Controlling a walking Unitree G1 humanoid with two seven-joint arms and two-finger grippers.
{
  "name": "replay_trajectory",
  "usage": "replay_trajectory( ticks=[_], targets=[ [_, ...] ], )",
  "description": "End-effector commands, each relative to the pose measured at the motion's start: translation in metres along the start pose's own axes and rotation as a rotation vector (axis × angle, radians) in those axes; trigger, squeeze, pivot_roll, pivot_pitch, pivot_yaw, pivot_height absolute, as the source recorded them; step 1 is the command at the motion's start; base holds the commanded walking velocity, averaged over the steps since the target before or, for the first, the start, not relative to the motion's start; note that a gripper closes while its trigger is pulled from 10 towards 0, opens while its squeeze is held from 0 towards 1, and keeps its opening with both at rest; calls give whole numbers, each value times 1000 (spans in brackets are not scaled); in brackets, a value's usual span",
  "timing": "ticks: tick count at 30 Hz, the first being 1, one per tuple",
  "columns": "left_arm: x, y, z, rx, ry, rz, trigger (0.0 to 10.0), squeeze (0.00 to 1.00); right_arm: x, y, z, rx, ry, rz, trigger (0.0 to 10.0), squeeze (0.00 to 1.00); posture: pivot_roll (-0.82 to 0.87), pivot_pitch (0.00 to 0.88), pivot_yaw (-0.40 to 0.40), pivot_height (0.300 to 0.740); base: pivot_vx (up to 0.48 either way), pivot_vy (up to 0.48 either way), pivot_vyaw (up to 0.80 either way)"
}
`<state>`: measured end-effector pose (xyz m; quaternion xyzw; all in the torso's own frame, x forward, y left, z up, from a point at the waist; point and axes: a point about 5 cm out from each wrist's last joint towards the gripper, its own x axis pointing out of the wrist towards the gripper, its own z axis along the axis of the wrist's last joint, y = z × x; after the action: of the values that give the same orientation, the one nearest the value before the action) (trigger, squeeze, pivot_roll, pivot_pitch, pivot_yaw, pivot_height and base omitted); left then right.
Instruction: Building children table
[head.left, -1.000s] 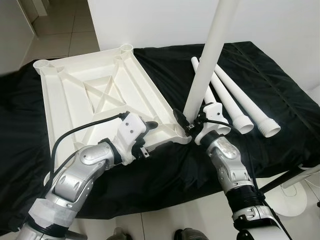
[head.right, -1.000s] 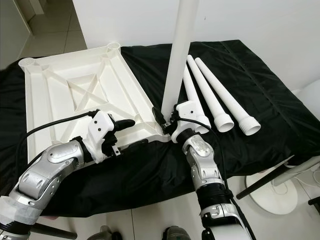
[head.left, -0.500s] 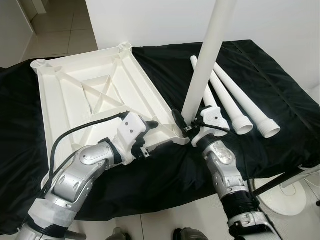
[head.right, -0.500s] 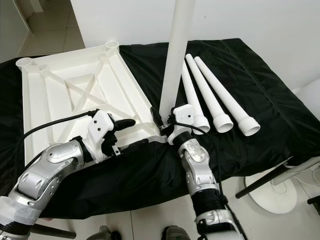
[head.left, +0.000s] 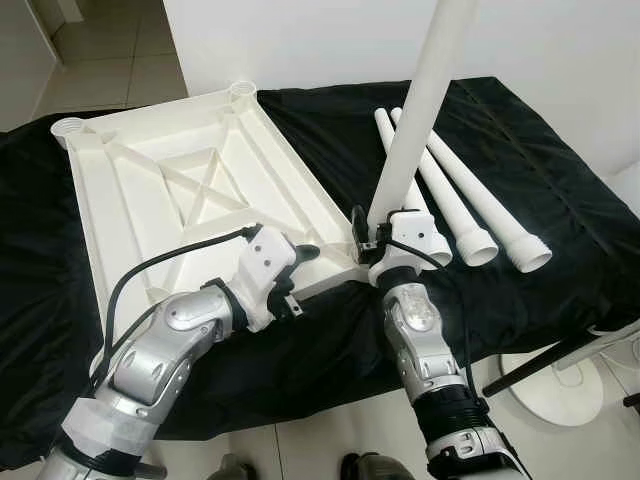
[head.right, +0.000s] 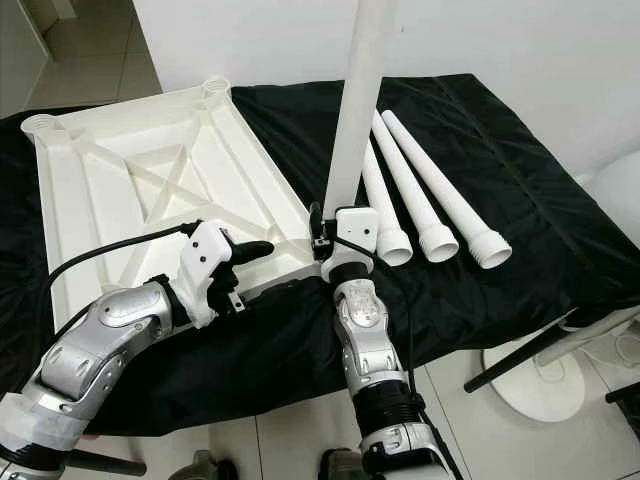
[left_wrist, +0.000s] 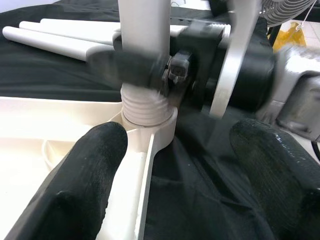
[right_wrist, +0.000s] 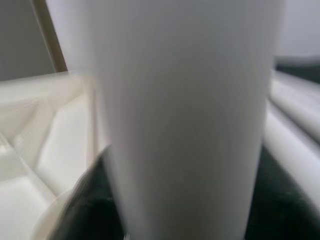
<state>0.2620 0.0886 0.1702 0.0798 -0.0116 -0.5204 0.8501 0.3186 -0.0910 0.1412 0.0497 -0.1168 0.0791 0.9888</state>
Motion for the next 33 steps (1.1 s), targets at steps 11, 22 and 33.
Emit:
replay_trajectory(
  ticks=[11, 22, 33],
  targets=[
    [2, -6, -3, -16, 20, -18, 10000, 0, -5, -29, 6, -18, -12, 93, 10000, 0, -64, 86, 19, 740, 0, 0, 0],
    [3, -7, -4, -13, 33, -19, 10000, 0, -5, -42, 12, -94, 21, 348, 10000, 0, -67, 84, 21, 740, 0, 0, 0],
    [8, -12, -4, -13, 35, -35, 10000, 0, 4, -66, 21, -219, 108, 596, 7725, 0, -68, 73, 26, 740, 0, 0, 0]
  ],
)
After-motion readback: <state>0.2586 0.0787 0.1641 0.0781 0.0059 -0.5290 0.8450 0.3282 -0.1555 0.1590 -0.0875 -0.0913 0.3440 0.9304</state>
